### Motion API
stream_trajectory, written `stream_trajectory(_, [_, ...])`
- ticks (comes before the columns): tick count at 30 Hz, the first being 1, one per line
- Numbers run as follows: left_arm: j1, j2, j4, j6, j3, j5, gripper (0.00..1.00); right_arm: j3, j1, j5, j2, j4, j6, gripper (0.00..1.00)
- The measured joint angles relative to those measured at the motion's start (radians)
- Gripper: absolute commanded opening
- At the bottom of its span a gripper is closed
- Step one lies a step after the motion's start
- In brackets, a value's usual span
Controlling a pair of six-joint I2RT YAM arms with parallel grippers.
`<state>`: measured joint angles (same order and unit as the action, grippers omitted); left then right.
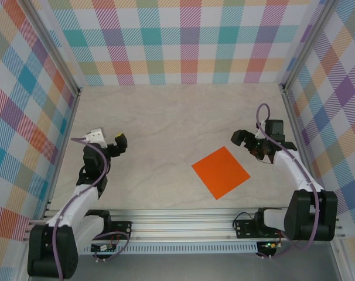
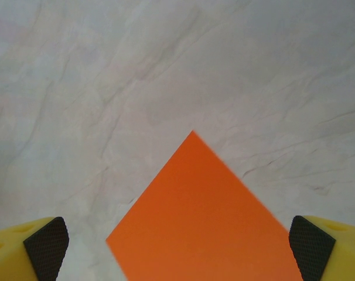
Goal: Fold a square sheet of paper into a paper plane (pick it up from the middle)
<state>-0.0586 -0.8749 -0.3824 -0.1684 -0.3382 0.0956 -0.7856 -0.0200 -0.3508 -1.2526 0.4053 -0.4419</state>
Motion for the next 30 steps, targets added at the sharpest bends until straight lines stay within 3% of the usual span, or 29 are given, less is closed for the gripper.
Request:
stream_trajectory(5, [0.0,0.177,0.162,-0.151,-0.016,0.057,1.0,0.018,0.006,-0.149,-0.005,0.049,-0.011,0.98])
stream_trajectory(11, [0.0,0.252,0.4,-0.366,-0.066,0.095,1.0,0.079,0.02,-0.229,0.069,0.121,-0.012,0.95])
stream_trajectory(15, [0.0,0.233,0.595,-0.418,-0.15,0.019,1.0,0.106,0.037,-0.261,0.084,0.16,-0.019,0.91])
stream_trajectory(23, [0.0,0.249,0.804,-0.419,-0.182,-0.189,1.0,0.233,0.122,-0.265,0.165,0.171,-0.029,0.89])
stream_trajectory(30, [0.0,0.351,0.908,-0.439,-0.157,-0.304,1.0,0.282,0.284,-0.224,0.126,0.126,-0.079,0.89])
